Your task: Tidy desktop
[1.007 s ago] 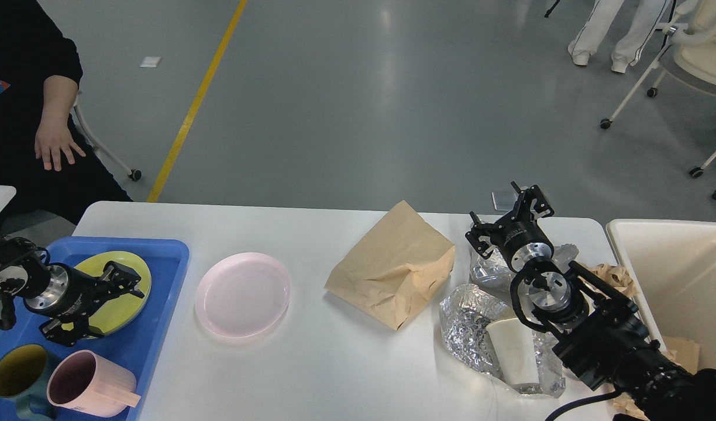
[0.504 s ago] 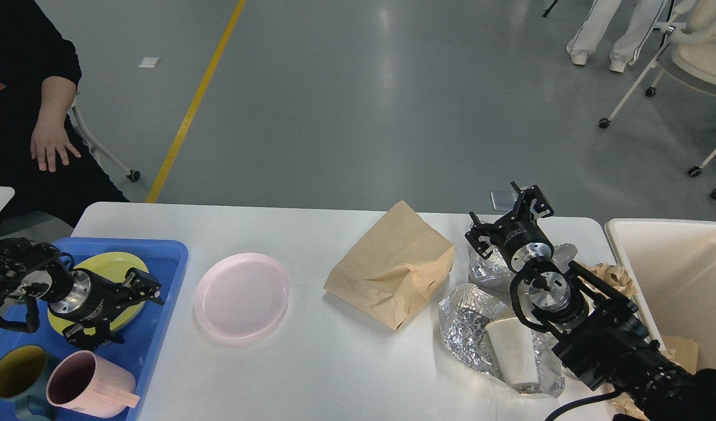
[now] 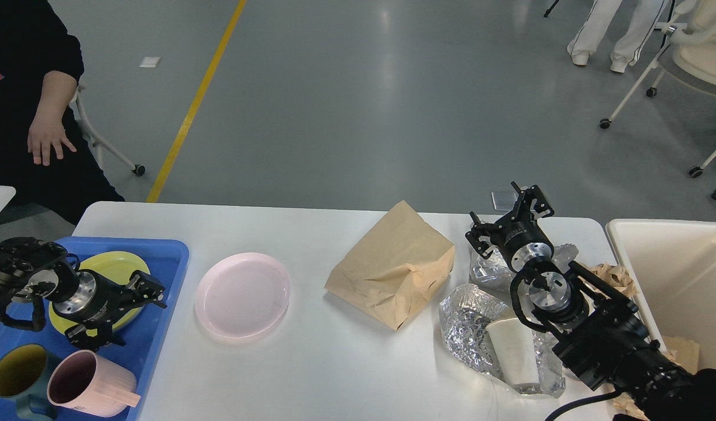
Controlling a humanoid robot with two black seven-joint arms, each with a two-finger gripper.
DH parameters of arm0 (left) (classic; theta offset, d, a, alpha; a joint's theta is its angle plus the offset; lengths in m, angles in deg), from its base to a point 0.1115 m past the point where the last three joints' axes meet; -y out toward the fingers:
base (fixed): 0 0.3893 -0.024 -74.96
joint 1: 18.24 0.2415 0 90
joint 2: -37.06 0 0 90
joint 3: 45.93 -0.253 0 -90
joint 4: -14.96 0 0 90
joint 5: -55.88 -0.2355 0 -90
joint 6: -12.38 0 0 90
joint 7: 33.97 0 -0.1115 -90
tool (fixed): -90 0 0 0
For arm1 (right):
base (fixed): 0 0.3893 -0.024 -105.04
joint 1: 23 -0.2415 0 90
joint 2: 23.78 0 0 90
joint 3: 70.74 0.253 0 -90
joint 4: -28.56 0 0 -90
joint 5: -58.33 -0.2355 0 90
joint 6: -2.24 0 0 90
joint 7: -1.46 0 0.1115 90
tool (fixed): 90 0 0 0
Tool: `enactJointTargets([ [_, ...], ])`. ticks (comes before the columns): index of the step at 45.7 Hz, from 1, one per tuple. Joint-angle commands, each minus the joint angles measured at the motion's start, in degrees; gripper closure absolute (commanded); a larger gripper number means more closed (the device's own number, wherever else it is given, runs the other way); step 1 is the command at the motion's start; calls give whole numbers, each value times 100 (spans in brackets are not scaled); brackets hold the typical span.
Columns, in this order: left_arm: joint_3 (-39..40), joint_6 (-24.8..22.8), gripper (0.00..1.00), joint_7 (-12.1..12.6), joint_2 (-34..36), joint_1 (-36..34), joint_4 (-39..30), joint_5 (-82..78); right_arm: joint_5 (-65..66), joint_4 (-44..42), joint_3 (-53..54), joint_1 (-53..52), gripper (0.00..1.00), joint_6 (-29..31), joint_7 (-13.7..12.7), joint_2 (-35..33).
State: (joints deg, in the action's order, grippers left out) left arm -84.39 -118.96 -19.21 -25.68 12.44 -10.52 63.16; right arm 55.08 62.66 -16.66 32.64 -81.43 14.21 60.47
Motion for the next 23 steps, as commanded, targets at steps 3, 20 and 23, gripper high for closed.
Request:
enactJointTargets([
  [3, 119, -75, 4, 282, -98, -220, -1, -16, 0, 0, -2, 0, 0, 0, -1, 4],
  [20, 313, -313, 4, 730, -133, -765, -1, -16, 0, 0, -2, 0, 0, 0, -1, 4],
  [23, 286, -278, 4, 739, -282, -765, -1, -16, 0, 0, -2, 0, 0, 0, -1, -5],
])
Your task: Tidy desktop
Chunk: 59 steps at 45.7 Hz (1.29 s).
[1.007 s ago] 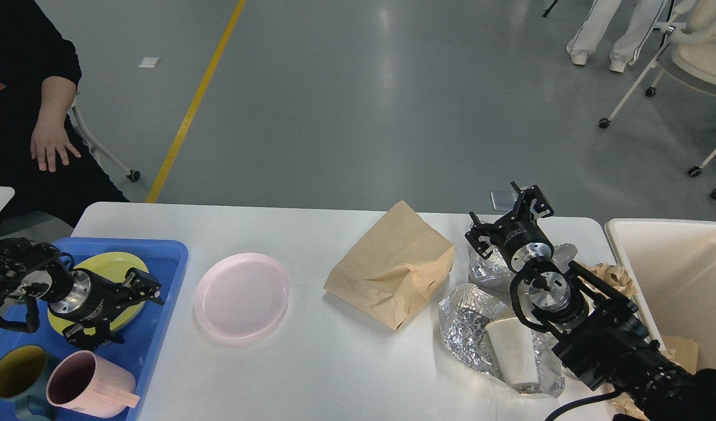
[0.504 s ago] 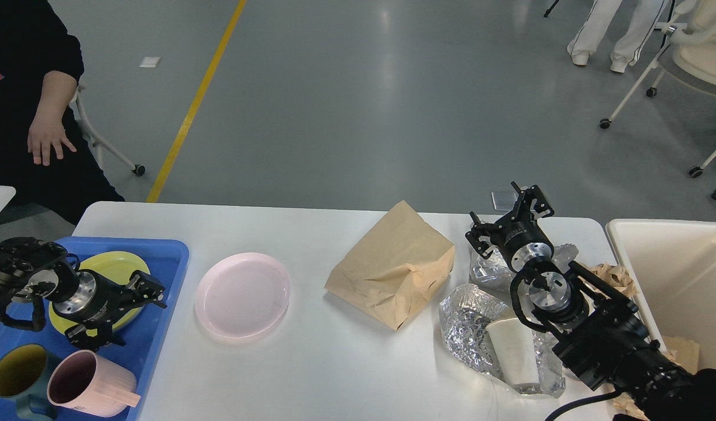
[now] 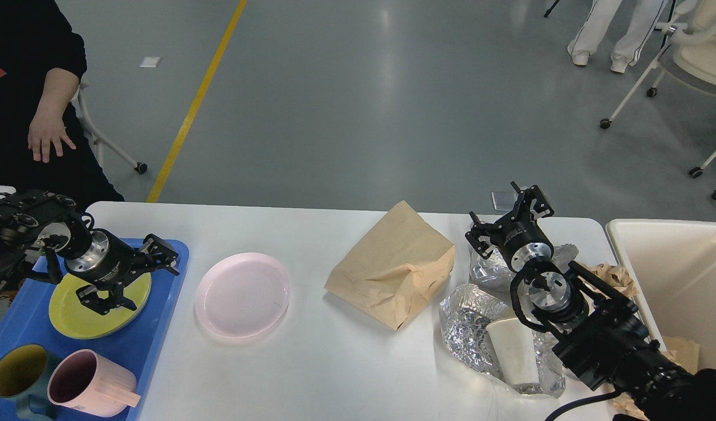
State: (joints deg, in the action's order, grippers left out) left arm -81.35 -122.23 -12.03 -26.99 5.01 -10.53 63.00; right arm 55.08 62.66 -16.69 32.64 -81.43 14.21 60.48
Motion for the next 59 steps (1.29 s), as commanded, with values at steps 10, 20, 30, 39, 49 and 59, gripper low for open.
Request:
enactJointTargets([
  [10, -35, 611, 4, -76, -450, 75, 0, -26, 0, 0, 0, 0, 0, 0, -1, -6],
  [20, 26, 998, 4, -199, -459, 180, 0, -35, 0, 0, 0, 0, 0, 0, -1, 3],
  [30, 412, 1244, 4, -199, -591, 497, -8, -26, 0, 0, 0, 0, 0, 0, -1, 3],
  [39, 562, 1165, 3, -111, -538, 444, -8, -35, 0, 0, 0, 0, 0, 0, -1, 3],
  [49, 571, 1069, 3, -181, -547, 444, -70, -26, 0, 0, 0, 0, 0, 0, -1, -6],
  [59, 800, 1069, 4, -181, -573, 497, -70, -8, 0, 0, 0, 0, 0, 0, -1, 3],
])
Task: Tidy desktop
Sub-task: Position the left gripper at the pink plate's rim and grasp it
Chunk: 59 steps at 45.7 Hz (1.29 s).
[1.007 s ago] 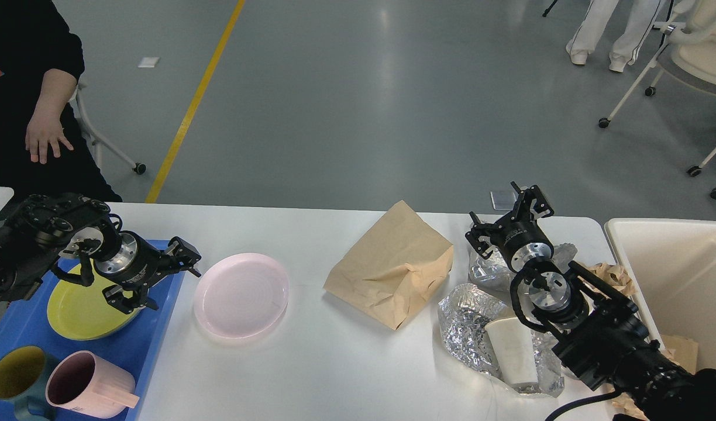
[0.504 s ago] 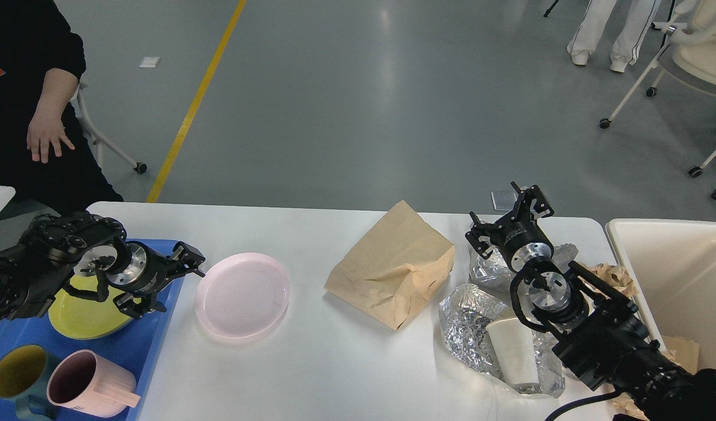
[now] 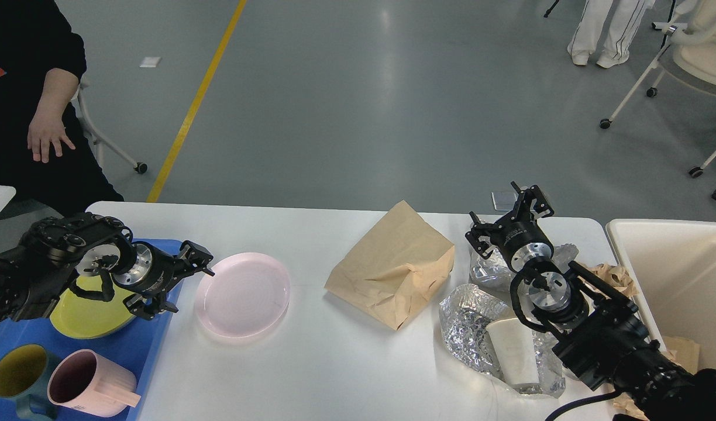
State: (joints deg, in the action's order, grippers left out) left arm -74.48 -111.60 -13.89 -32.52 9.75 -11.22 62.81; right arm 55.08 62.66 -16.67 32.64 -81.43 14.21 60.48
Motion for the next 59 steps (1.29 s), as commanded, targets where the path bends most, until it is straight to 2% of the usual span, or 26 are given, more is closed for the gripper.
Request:
enactJointTargets([
  [1, 113, -3, 4, 5, -29, 32, -1, 10, 0, 0, -2, 0, 0, 0, -1, 3],
  [32, 192, 75, 4, -22, -99, 331, -1, 10, 0, 0, -2, 0, 0, 0, -1, 3],
  [40, 148, 102, 7, -145, -144, 357, -1, -7, 0, 0, 7, 0, 0, 0, -1, -6],
  [46, 139, 102, 12, -233, -144, 401, -1, -68, 0, 0, -2, 0, 0, 0, -1, -6],
  [52, 139, 41, 23, -242, -144, 410, -1, -218, 0, 0, -2, 0, 0, 0, 8, 3],
  [59, 148, 14, 31, -242, -144, 419, -1, -297, 0, 0, -2, 0, 0, 0, -1, -6],
])
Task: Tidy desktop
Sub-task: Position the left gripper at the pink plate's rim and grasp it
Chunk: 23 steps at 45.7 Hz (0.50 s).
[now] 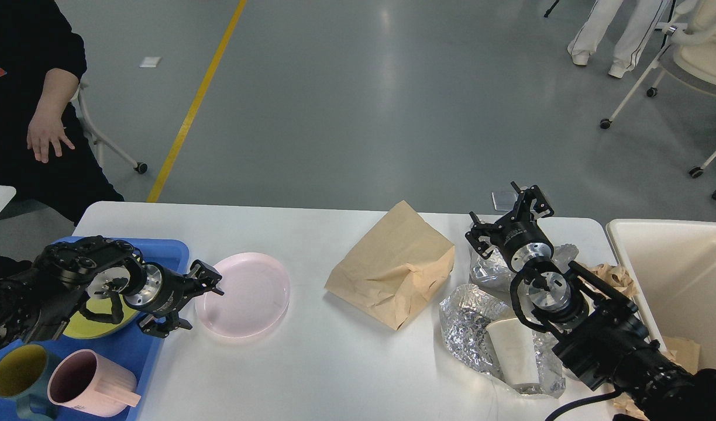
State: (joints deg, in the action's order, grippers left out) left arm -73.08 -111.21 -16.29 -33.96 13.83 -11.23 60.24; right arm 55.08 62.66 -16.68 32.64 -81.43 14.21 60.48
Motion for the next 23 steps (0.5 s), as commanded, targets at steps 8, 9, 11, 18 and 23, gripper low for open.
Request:
enactJointTargets([
  [8, 17, -209, 47, -2, 27, 54, 0, -40, 0, 0, 0, 0, 0, 0, -1, -6],
  [9, 17, -270, 50, -2, 35, 54, 0, -40, 0, 0, 0, 0, 0, 0, -1, 2],
  [11, 17, -393, 55, -2, 44, 54, 0, -40, 0, 0, 0, 0, 0, 0, -1, 2],
  [18, 34, -464, 59, -2, 53, 90, 0, -31, 0, 0, 0, 0, 0, 0, -1, 2],
  [23, 52, -464, 61, -2, 62, 90, 0, -31, 0, 0, 0, 0, 0, 0, -1, 2],
])
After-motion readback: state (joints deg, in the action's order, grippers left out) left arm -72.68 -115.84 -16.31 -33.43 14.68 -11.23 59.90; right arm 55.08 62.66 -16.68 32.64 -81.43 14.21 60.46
